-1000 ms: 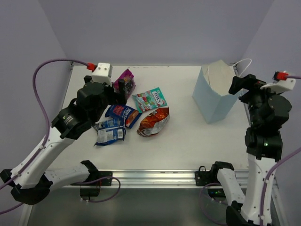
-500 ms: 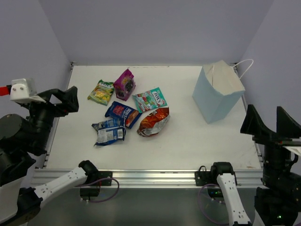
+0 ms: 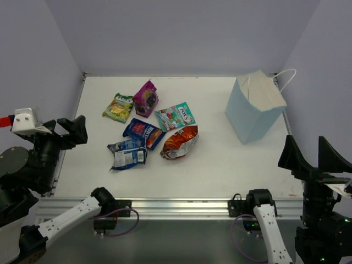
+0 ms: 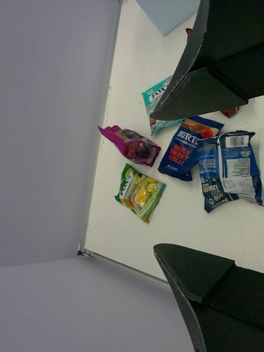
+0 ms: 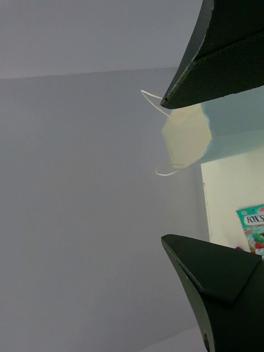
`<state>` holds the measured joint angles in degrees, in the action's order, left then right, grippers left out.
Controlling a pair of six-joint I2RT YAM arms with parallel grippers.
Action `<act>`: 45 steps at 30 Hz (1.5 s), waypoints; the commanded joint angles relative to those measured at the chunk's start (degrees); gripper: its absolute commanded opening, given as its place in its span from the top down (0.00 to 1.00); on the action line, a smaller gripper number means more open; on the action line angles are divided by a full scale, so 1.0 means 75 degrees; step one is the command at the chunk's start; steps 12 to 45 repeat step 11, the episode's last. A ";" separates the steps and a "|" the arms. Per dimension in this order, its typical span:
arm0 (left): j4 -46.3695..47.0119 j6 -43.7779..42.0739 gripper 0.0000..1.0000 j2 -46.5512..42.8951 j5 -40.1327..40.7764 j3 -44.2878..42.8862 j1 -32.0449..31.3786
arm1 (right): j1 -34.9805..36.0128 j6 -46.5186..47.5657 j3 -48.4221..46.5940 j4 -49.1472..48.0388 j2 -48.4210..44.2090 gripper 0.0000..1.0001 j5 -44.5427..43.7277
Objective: Take the snacks out of the paper bag
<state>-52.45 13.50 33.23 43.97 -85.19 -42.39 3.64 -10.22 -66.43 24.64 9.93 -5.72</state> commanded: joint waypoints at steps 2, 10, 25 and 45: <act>-0.0144 0.0157 0.00 -0.0048 0.0208 0.0214 -0.0008 | 0.0030 -0.0032 0.0034 -0.0215 -0.0094 0.01 -0.0070; -0.0015 0.0157 0.00 0.0034 0.0197 0.0460 -0.0008 | 0.0019 -0.0091 0.0080 -0.0204 -0.0117 0.01 -0.0012; 0.0031 0.0157 0.00 0.0034 0.0208 0.0483 -0.0008 | 0.0019 -0.0091 0.0069 -0.0204 -0.0094 0.01 0.0000; 0.0031 0.0157 0.00 0.0034 0.0208 0.0483 -0.0008 | 0.0019 -0.0091 0.0069 -0.0204 -0.0094 0.01 0.0000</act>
